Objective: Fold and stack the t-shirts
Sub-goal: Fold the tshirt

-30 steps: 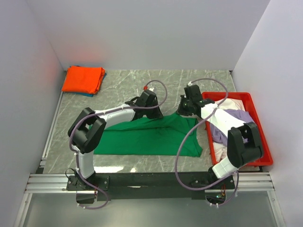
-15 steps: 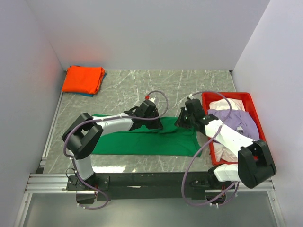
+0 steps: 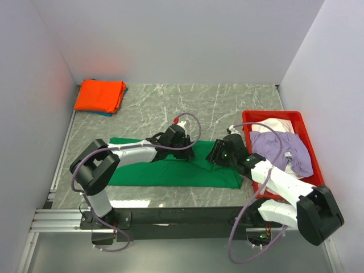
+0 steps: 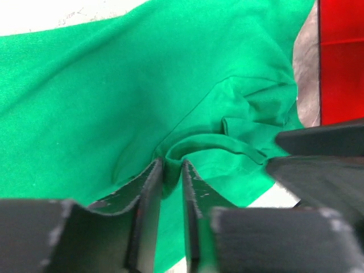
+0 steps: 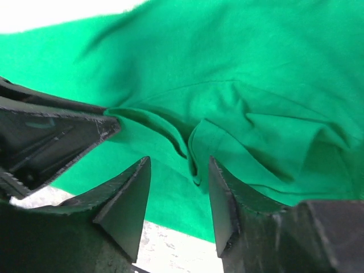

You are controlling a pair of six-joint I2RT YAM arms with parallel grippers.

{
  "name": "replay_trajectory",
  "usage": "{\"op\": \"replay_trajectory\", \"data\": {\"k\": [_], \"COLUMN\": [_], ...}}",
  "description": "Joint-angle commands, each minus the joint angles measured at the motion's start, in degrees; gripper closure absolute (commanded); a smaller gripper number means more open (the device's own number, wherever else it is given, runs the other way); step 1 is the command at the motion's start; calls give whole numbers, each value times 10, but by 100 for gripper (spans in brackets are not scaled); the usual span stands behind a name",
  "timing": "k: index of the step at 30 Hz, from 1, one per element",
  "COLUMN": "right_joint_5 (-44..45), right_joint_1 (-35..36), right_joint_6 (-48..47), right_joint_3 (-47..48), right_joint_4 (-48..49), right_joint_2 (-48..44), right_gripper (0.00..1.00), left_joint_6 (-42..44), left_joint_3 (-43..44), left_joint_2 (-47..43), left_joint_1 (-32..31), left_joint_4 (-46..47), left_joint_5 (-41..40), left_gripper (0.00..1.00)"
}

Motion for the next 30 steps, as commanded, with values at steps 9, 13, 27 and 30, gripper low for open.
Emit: {"op": "replay_trajectory", "data": {"k": [9, 13, 27, 30], "right_joint_5": [133, 142, 95, 95], "right_joint_1": [3, 3, 4, 3], "right_joint_6": [5, -8, -10, -8], "right_joint_3": [34, 62, 55, 39], "right_joint_4": [-82, -79, -27, -27], "right_joint_2": [-70, -12, 69, 55], "right_gripper": [48, 49, 51, 52], "left_joint_6": [45, 47, 57, 57], "left_joint_3": [-34, -34, -31, -41], "left_joint_2": [-46, -40, -36, -37], "left_joint_1": [-3, -3, -9, -9], "left_joint_4": [43, 50, 42, 43], "left_joint_5": [19, 28, 27, 23], "left_gripper": [62, 62, 80, 87]}}
